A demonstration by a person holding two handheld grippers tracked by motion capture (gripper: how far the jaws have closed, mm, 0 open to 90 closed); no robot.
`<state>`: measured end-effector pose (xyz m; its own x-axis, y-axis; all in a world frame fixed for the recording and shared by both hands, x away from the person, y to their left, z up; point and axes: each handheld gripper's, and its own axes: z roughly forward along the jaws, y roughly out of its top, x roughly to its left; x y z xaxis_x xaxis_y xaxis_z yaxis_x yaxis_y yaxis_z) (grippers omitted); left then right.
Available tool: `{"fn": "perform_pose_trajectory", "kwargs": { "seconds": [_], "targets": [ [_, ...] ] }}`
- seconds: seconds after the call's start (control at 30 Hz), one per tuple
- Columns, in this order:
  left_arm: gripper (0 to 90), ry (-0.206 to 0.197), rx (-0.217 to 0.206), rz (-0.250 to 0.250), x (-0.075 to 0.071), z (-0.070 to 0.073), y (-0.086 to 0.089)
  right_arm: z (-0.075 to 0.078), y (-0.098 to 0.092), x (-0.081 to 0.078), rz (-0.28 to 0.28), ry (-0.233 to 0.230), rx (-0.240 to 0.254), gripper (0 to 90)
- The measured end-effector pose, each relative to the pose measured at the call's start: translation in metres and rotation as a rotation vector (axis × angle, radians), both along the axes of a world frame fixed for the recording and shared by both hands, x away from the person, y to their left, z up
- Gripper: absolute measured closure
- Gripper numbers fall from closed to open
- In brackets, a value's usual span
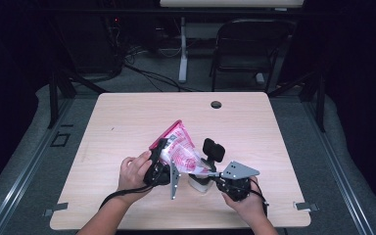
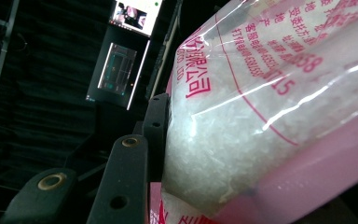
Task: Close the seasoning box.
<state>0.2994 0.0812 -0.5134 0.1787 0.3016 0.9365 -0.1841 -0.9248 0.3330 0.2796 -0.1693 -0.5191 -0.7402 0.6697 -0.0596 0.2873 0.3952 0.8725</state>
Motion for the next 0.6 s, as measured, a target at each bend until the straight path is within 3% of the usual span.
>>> {"fn": "perform_pose_trajectory", "kwargs": {
  "seconds": [0.13, 0.6],
  "targets": [
    [67.0, -0.017, 0.02, 0.0, -0.0007, 0.0007, -0.0009, -0.0005, -0.0004, -0.0004, -0.005, -0.001, 0.001, 89.7],
    [67.1, -0.033, 0.02, -0.007, -0.002, 0.0023, -0.0017, -0.0005, -0.0005, -0.0008, 0.0, 0.002, 0.001, 89.6]
  ]
}}
